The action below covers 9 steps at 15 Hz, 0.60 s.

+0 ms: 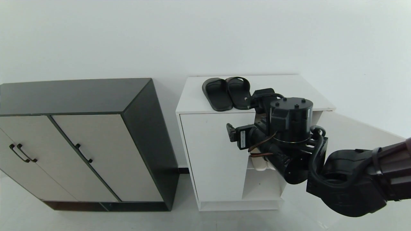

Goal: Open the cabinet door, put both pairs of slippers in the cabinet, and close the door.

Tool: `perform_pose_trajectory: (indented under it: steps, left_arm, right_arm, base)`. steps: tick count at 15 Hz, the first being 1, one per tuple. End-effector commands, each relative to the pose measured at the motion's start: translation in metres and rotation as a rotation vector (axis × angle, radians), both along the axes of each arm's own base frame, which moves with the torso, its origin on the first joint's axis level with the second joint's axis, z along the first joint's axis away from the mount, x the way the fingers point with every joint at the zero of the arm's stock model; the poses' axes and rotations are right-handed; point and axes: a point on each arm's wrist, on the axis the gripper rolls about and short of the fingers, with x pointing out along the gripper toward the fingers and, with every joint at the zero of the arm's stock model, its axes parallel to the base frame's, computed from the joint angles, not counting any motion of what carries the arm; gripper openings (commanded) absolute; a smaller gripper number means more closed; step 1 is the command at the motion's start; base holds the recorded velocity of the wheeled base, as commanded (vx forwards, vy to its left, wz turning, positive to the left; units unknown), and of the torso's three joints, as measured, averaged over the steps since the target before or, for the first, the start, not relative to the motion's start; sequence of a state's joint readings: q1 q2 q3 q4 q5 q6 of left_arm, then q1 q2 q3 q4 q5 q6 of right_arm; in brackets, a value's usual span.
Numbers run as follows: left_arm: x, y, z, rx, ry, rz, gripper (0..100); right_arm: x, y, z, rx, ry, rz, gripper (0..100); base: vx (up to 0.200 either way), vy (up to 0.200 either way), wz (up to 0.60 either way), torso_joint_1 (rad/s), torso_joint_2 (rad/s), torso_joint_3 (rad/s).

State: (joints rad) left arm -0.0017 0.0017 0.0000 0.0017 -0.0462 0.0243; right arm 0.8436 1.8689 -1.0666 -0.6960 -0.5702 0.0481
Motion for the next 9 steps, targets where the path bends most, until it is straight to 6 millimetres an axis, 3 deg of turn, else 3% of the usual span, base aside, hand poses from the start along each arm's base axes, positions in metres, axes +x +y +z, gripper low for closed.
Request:
perform_pose_trajectory:
  steps: [1, 9]
  left_arm:
    - [0.000, 0.000, 0.000, 0.000, 0.000, 0.000, 0]
    - [0.000, 0.000, 0.000, 0.005, -0.001, 0.000, 0]
  right_arm:
    - [0.000, 0.000, 0.009, 0.019, -0.018, 0.000, 100]
    - [0.002, 0.006, 0.025, 0.023, -0.011, 0.014, 100]
  base:
    - [0.000, 0.000, 0.00, 0.000, 0.00, 0.000]
    - [0.200, 0.000, 0.00, 0.005, 0.00, 0.002]
